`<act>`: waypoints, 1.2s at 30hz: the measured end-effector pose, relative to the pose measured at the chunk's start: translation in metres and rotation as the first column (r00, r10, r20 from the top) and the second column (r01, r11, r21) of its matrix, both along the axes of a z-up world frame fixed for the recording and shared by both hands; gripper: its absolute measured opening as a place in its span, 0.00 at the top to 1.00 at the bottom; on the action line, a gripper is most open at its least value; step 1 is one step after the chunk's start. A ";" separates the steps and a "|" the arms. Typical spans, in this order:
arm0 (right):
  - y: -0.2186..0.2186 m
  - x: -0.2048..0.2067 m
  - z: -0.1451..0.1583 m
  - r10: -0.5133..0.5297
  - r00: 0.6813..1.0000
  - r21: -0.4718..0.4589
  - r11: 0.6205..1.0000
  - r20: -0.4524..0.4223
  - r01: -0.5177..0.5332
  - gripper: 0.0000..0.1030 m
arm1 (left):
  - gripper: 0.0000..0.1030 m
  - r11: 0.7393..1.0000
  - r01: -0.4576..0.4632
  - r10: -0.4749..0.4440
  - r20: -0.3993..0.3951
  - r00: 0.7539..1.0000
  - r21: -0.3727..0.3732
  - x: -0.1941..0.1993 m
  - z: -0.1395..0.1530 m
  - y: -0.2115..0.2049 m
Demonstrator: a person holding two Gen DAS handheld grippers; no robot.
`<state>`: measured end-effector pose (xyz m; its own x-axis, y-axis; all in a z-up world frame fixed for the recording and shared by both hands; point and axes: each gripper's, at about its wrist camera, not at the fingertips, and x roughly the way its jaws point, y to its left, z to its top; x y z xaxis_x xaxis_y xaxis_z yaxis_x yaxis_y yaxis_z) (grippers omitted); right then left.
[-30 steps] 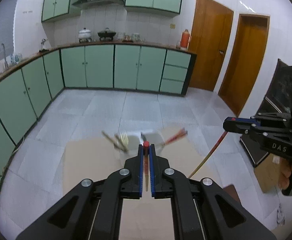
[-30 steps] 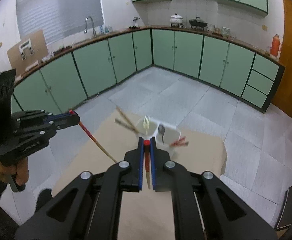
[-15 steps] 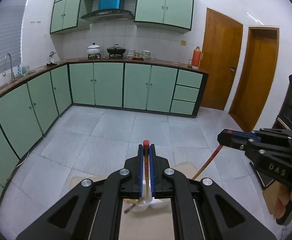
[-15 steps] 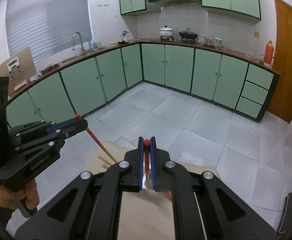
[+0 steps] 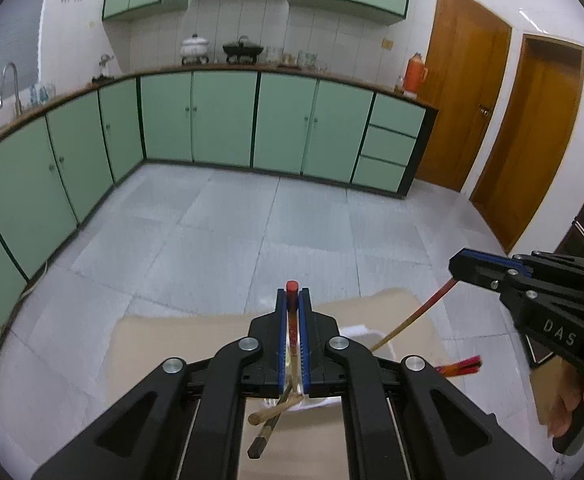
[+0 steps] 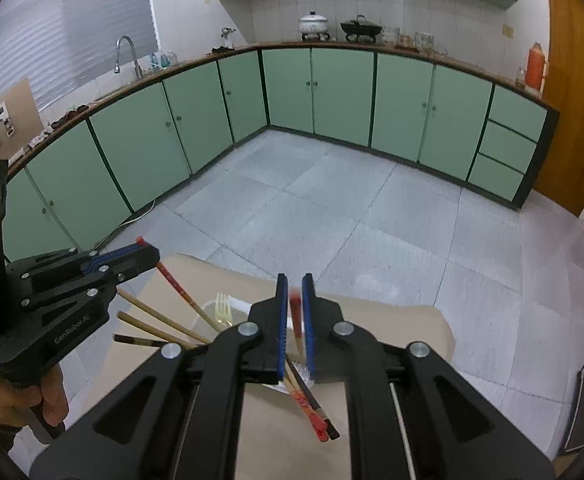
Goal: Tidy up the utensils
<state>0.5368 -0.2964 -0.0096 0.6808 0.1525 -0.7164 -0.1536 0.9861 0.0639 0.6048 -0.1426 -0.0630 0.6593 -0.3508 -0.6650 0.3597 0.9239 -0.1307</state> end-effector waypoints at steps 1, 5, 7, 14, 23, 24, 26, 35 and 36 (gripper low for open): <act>-0.001 0.000 -0.005 0.001 1.000 0.006 1.000 -0.013 -0.001 0.85 | 0.95 1.000 -0.001 0.001 -0.009 1.000 -0.001 0.001 -0.003 0.001; -0.005 -0.006 -0.008 -0.013 1.000 0.004 1.000 -0.004 0.013 0.61 | 0.87 1.000 -0.005 0.004 -0.018 1.000 -0.002 -0.003 -0.008 0.007; -0.008 -0.010 -0.005 -0.018 1.000 0.013 1.000 0.005 0.018 0.61 | 0.85 1.000 -0.006 0.006 -0.011 1.000 0.000 -0.006 -0.005 0.010; -0.020 -0.035 0.016 -0.039 0.998 0.054 0.998 0.055 0.036 0.54 | 0.51 0.999 -0.038 0.039 0.048 0.998 -0.012 -0.029 0.021 0.031; -0.006 -0.126 0.026 -0.107 0.963 -0.065 0.990 0.248 0.127 0.11 | 0.17 0.994 -0.090 0.080 0.148 0.986 0.057 -0.099 0.027 0.059; -0.003 -0.139 0.024 -0.112 0.955 -0.090 0.986 0.275 0.141 0.09 | 0.16 0.994 -0.097 0.089 0.146 0.985 0.054 -0.108 0.026 0.064; 0.001 -0.161 0.021 -0.126 0.942 -0.114 0.979 0.310 0.169 0.08 | 0.13 0.993 -0.108 0.100 0.149 0.984 0.045 -0.123 0.026 0.073; 0.017 -0.253 0.008 -0.161 0.919 -0.100 0.973 0.361 0.210 0.05 | 0.06 0.986 -0.163 0.148 0.250 0.957 0.038 -0.222 0.036 0.095; 0.018 -0.262 0.007 -0.165 0.916 -0.096 0.972 0.365 0.213 0.05 | 0.06 0.985 -0.167 0.153 0.253 0.955 0.035 -0.231 0.036 0.097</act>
<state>0.2744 -0.2788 -0.0026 0.8992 -0.0826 -0.4297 0.0478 0.9947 -0.0911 0.3741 -0.0455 -0.0268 0.8506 -0.1942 -0.4886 0.2210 0.9753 -0.0028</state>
